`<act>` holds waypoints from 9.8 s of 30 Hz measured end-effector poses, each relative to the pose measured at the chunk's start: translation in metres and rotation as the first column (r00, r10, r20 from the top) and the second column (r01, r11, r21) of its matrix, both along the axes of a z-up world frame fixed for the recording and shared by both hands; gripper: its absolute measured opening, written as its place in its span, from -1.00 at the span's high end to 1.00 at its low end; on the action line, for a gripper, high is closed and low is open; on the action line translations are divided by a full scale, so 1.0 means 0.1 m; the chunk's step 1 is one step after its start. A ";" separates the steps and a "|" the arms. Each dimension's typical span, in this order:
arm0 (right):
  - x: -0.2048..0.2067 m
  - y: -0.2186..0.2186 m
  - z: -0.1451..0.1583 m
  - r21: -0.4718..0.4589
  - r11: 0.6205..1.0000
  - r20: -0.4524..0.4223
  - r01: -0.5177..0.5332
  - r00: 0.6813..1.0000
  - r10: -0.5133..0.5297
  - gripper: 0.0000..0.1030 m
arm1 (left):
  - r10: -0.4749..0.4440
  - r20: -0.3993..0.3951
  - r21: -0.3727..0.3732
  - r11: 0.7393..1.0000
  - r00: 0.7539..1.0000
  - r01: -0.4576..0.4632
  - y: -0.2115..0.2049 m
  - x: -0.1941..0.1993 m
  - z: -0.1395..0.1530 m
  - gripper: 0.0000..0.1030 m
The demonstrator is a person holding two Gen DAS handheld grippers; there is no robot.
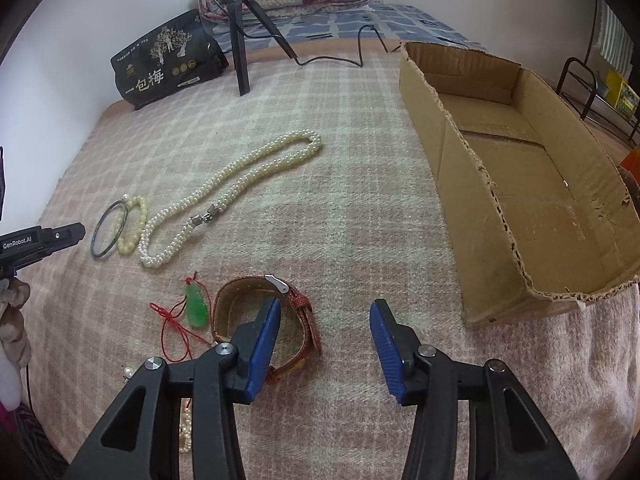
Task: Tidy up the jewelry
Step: 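Close the right tool on the red watch strap while the left tool grips the dark bangle, then lift and carry the watch and bangle in both tools over the cardboard box, then open both tools to drop the watch and bangle into the box, then move the right tool to the pearl necklace clasp while the left tool approaches the yellow bead bracelet, then close the right tool on the necklace clasp while the left tool grips the bead bracelet, then lift the pearl necklace and bead bracelet and carry both over the box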
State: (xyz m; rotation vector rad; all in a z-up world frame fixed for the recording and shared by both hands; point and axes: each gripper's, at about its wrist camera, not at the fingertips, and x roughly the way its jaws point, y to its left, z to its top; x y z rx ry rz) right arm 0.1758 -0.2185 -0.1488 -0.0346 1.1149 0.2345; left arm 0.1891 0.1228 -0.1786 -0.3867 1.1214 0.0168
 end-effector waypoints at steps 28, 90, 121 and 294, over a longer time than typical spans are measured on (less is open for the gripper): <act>0.06 0.14 -0.08 -0.062 0.997 0.004 -0.055 0.998 0.056 0.55 | 0.052 0.045 0.153 0.986 0.998 -0.059 -0.16 0.14 -0.05 0.96; -0.19 -1.00 1.07 0.049 0.985 0.296 0.167 0.939 -0.174 0.80 | -0.230 0.348 0.197 0.966 0.909 0.169 -1.61 -0.02 1.38 0.97; 0.21 -1.46 0.72 0.071 0.961 0.190 0.267 0.942 -0.276 0.79 | -0.418 0.299 0.149 0.909 0.858 0.390 -3.43 1.40 1.27 0.97; 0.44 0.55 0.67 0.145 0.989 0.117 -0.033 0.993 0.016 0.88 | -0.118 0.166 0.188 0.978 0.979 0.086 -0.69 -0.02 0.64 0.90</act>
